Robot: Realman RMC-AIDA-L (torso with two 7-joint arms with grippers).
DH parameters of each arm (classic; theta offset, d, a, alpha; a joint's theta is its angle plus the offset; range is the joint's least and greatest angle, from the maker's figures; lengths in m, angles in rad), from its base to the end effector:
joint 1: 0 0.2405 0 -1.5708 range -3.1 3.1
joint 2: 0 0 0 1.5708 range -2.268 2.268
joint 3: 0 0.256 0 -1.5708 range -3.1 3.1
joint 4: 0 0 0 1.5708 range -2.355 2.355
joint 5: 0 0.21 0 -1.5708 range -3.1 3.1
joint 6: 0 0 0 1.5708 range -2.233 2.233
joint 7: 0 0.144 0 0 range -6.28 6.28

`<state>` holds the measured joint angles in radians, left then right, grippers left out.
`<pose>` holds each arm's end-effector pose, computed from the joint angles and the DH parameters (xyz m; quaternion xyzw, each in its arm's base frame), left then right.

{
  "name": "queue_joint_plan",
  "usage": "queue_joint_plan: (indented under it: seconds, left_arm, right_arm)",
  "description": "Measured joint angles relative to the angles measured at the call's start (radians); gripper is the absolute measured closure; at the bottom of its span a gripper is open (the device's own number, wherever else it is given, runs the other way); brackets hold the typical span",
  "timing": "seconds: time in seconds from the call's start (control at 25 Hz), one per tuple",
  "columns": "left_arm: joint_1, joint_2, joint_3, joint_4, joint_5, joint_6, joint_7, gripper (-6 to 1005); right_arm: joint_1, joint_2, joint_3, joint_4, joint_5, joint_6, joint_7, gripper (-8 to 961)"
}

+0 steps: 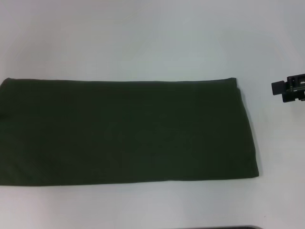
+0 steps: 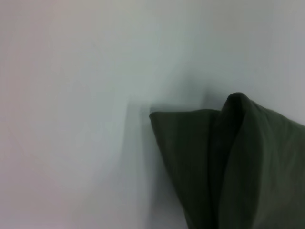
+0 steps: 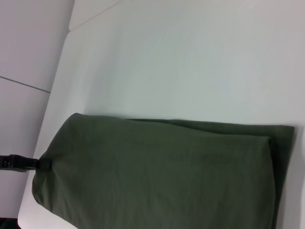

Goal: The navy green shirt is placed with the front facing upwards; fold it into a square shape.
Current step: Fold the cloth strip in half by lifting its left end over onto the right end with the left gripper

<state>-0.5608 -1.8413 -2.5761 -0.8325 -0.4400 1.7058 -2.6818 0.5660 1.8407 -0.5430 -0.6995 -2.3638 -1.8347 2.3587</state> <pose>-0.3518 0.3158 0.1249 -0.6446 -0.7456 0.0357 0.1652 0.3084 0.3164 0.1006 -0.7705 0.6276 0.1084 0.0269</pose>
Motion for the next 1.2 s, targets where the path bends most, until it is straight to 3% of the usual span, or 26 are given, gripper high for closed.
queue_joint_plan:
  seconds: [0.2,0.36,0.56,0.88,1.2]
  left_arm:
    - [-0.006,0.000,-0.019,0.002,-0.035,0.048,0.033,961]
    - [-0.018,-0.001,-0.086,0.010,-0.138,0.184,0.095,961]
    - [-0.030,-0.011,-0.089,0.012,-0.256,0.316,0.097,961]
    - [-0.082,-0.032,-0.087,0.152,-0.343,0.325,0.054,962]
    - [-0.120,-0.113,-0.069,0.122,-0.385,0.321,0.040,962]
  right_arm:
    - [0.001,0.001,0.000,0.000,0.000,-0.003,0.000,144]
    - [0.004,0.000,0.000,0.000,0.000,-0.001,0.000,145]
    - [0.012,0.000,-0.002,0.000,0.000,0.000,-0.001,146]
    - [0.015,0.002,-0.013,0.000,0.000,0.003,-0.002,147]
    - [0.017,0.004,-0.014,0.000,0.000,0.005,-0.001,149]
